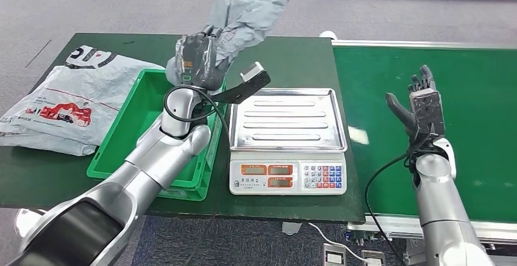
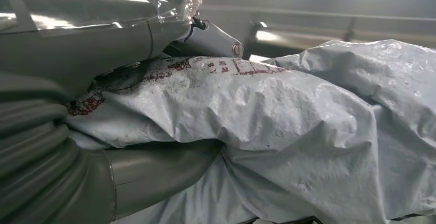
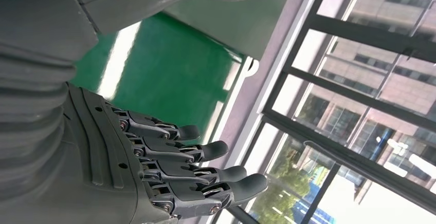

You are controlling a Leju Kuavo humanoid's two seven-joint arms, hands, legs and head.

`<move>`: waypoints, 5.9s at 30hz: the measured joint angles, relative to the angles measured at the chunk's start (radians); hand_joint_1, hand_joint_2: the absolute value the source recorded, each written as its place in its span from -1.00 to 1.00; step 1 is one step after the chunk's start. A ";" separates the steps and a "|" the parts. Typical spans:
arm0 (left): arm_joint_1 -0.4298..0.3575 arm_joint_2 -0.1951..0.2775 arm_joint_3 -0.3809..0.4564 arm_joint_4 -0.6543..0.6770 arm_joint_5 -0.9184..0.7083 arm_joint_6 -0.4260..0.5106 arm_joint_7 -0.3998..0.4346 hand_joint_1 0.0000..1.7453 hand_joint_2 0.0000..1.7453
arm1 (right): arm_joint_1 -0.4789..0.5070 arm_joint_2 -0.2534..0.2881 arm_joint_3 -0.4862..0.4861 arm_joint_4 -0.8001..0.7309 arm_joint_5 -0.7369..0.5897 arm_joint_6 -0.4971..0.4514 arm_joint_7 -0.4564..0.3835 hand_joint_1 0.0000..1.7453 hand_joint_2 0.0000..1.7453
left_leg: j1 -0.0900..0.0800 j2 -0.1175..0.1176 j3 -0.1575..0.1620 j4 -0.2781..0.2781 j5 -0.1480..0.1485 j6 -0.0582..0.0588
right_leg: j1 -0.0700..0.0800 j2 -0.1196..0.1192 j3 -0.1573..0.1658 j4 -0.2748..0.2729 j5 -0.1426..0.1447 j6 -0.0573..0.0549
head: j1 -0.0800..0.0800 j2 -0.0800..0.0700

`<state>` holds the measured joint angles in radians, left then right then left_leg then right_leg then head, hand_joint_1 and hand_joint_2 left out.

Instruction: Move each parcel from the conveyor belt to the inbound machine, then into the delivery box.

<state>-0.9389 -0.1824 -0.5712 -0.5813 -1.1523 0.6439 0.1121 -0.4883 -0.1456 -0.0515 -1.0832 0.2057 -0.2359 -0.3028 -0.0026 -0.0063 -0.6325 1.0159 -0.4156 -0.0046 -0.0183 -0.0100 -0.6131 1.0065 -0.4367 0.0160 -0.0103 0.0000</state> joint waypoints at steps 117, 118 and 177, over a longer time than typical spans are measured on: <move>0.203 -0.088 0.246 -0.004 1.187 -0.702 -0.544 -1.00 1.00 | 0.020 0.024 -0.001 0.110 0.059 0.143 0.011 -1.00 1.00 | -0.001 0.001 -0.002 0.001 0.000 0.000 | -0.001 0.001 -0.003 0.000 0.000 0.000 | 0.000 0.000; 0.203 -0.088 0.244 -0.001 1.187 -0.702 -0.544 -1.00 1.00 | 0.026 0.026 0.005 0.094 0.057 0.144 0.014 -1.00 1.00 | -0.001 0.001 -0.002 0.001 0.000 0.000 | -0.001 0.001 -0.003 0.000 0.000 0.000 | 0.000 0.000; 0.108 -0.121 0.208 0.001 1.092 -0.559 -0.483 -1.00 1.00 | -0.203 0.080 0.225 0.304 0.420 -0.173 0.189 -1.00 1.00 | -0.001 0.001 -0.002 0.001 0.001 0.001 | -0.001 0.001 -0.003 0.000 0.002 0.000 | 0.000 0.000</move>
<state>-0.8305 -0.3032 -0.3628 -0.5804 -0.0604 0.0849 -0.3709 -0.6916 -0.0657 0.1734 -0.7788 0.6257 -0.4093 -0.1138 -0.0036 -0.0056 -0.6349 1.0166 -0.4146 -0.0039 -0.0195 -0.0088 -0.6163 1.0067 -0.4352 0.0163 -0.0103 0.0000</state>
